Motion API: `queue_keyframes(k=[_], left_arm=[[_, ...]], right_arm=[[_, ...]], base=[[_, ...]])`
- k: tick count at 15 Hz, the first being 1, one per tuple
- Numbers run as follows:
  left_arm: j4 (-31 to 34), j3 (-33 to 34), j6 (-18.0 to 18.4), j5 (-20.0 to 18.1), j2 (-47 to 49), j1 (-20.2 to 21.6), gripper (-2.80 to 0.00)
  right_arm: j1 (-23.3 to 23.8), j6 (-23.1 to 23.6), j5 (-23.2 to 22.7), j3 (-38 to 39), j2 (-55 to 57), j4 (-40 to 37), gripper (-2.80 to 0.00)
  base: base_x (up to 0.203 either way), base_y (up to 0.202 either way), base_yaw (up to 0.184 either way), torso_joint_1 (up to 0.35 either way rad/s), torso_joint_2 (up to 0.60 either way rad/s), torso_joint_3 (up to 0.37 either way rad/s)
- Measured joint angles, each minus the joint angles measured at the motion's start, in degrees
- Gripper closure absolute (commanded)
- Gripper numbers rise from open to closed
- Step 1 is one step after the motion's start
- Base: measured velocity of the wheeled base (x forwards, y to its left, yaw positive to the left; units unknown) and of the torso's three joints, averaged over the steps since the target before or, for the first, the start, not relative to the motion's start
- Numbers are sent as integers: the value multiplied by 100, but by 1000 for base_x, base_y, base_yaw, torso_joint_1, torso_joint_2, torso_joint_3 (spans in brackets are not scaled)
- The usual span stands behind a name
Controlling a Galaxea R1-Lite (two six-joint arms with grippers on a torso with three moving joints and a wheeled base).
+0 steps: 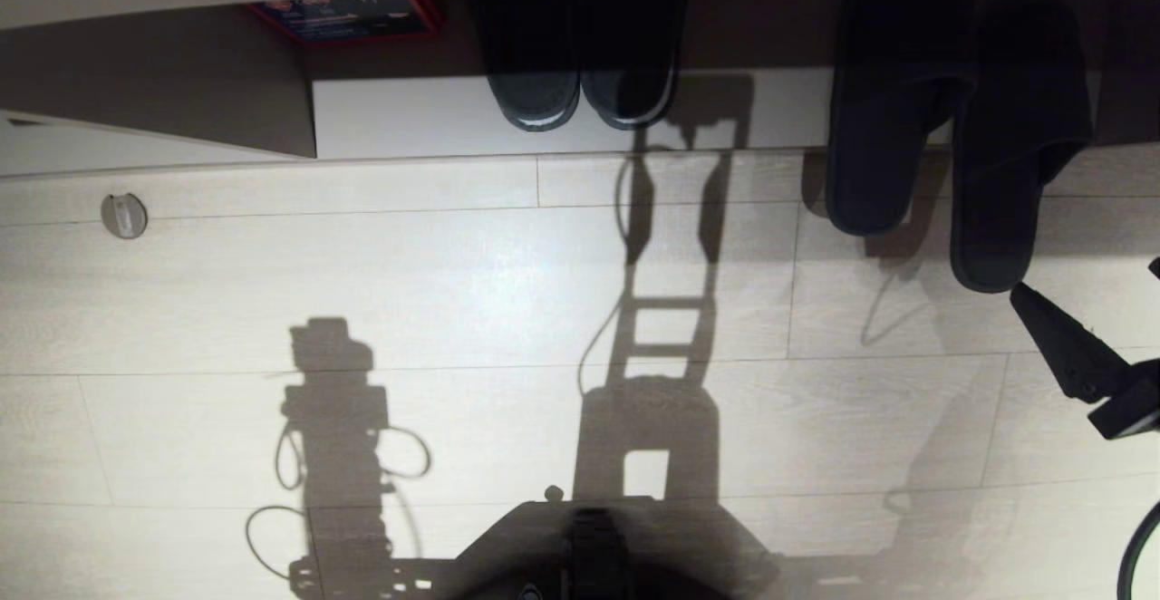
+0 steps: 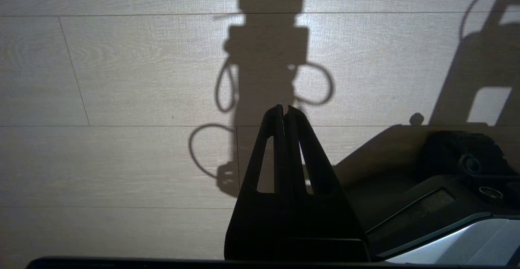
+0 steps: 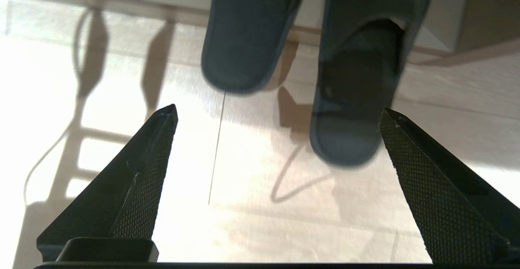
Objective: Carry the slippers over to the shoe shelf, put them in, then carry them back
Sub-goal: Pick up the slippers in the shoe cabinet
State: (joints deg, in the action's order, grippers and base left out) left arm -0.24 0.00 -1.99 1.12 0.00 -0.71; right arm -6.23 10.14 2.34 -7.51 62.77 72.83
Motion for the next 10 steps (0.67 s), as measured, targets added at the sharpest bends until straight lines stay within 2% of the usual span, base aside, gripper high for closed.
queue_keyframes(k=[5,10], left_arm=[[0,0,1,2,0,0,0],[0,0,-2,0,0,0,0]], right_arm=[[-24,33,46,704,-1095,-494,-280],[-27,-21,236,751,-2577,-1717,-280]], base=[[0,0,0,0,0,0],[0,0,0,0,0,0]])
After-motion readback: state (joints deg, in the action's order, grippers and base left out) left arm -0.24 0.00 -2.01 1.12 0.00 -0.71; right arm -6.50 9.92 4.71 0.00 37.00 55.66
